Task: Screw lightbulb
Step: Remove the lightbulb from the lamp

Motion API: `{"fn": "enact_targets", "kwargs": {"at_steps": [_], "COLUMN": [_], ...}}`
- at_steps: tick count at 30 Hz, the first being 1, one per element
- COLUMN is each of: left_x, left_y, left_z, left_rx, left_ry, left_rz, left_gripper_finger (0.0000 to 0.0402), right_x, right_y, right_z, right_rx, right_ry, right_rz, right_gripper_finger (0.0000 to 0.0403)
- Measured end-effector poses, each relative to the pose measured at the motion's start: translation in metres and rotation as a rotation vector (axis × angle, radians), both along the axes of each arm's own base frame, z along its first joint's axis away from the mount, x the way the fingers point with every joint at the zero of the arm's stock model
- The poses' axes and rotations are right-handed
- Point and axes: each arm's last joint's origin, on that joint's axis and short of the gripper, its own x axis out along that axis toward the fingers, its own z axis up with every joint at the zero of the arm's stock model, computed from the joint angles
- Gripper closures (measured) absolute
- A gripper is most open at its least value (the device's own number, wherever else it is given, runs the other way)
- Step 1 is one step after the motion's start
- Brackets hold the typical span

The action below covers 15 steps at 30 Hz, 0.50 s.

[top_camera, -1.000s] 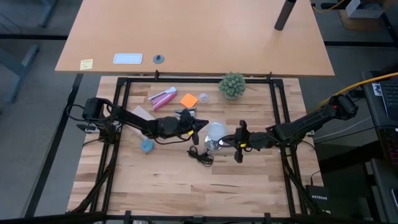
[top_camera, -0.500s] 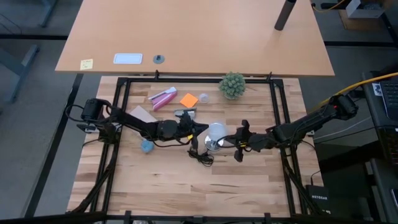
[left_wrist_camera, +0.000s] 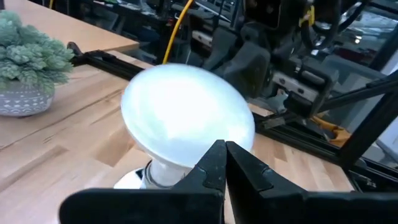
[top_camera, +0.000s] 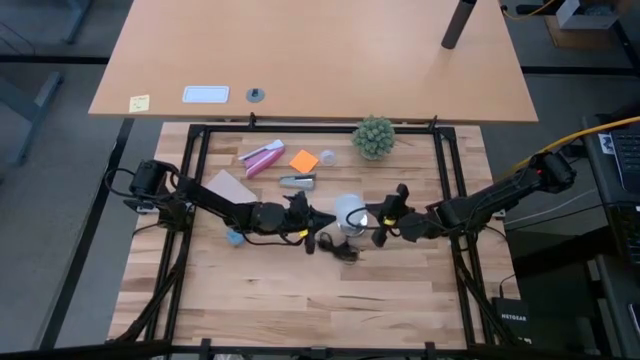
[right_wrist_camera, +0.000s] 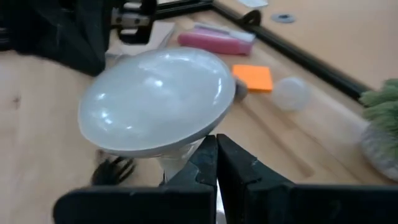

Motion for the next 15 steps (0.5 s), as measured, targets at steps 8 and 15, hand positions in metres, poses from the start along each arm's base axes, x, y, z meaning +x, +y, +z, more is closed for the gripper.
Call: {"fn": "enact_targets", "kwargs": {"at_steps": [8, 15], "left_x": [0.0, 0.0], "left_y": [-0.001, 0.0], "left_z": [0.0, 0.01], "left_rx": [0.009, 0.085], "left_ry": [-0.002, -0.085], "left_rz": [0.009, 0.025], "left_gripper_finger": [0.04, 0.04], "right_x": [0.002, 0.001], "right_y": [-0.007, -0.007], "right_z": [0.0, -0.001], "right_rx": [-0.006, 0.002], "right_ry": [0.005, 0.017], "right_rz": [-0.032, -0.017], "right_gripper_finger": [0.0398, 0.0398]}}
